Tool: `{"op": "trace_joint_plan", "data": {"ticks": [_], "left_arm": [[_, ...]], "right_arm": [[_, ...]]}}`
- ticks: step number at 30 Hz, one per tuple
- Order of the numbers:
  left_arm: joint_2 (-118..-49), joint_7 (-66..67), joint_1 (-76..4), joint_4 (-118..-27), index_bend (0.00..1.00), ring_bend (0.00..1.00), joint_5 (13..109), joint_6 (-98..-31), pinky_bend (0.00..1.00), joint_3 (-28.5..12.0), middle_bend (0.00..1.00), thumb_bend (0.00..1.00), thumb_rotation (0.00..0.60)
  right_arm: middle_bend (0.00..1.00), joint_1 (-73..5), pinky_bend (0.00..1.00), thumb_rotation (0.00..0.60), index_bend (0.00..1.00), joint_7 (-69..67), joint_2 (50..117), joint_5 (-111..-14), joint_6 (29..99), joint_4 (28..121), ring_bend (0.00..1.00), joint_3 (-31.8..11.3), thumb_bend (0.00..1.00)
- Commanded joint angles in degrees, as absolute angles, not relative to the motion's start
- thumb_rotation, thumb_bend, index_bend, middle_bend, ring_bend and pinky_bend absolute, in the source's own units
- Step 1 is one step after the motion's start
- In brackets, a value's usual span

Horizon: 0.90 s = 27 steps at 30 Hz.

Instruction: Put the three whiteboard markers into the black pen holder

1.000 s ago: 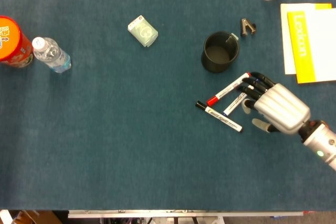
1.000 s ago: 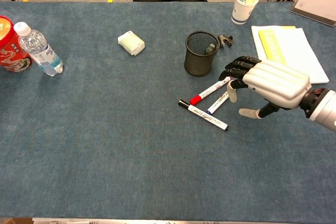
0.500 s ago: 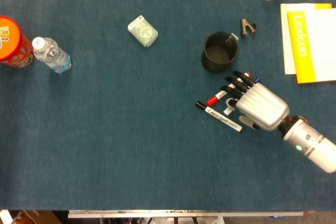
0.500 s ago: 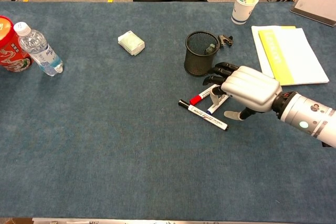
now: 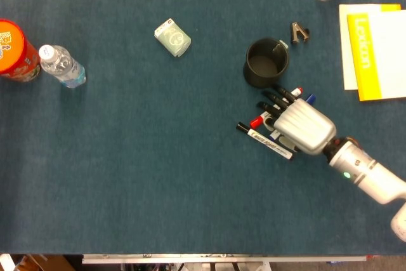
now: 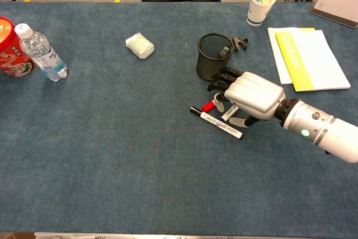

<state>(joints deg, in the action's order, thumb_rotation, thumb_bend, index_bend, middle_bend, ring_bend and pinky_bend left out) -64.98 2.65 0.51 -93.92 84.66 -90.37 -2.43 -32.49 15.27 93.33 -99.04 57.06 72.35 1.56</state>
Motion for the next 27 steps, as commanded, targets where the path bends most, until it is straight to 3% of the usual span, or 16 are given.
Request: {"op": "trace_joint_plan", "data": {"ticks": [1,27], "left_arm": [[-64.9,2.48,0.59,-93.83,0.22,0.22,84.71,-90.49,0.17,-2.43,0.22,0.42,0.6],[-64.78,1.46,1.21,-93.11,0.22,0.22,84.78,-91.07,0.17,-2.51,0.22,0.42,0.6]], "right_arm": [[0.21,-33.0,0.07,0.6,0.49,15.83,94.12,-98.84,56.85,71.65,0.08,1.62,0.23],[0.21,-34.18,0.07,0.6,0.49,19.43,93.79,-96.92,56.04,71.06,0.07,3.72,0.32]]}}
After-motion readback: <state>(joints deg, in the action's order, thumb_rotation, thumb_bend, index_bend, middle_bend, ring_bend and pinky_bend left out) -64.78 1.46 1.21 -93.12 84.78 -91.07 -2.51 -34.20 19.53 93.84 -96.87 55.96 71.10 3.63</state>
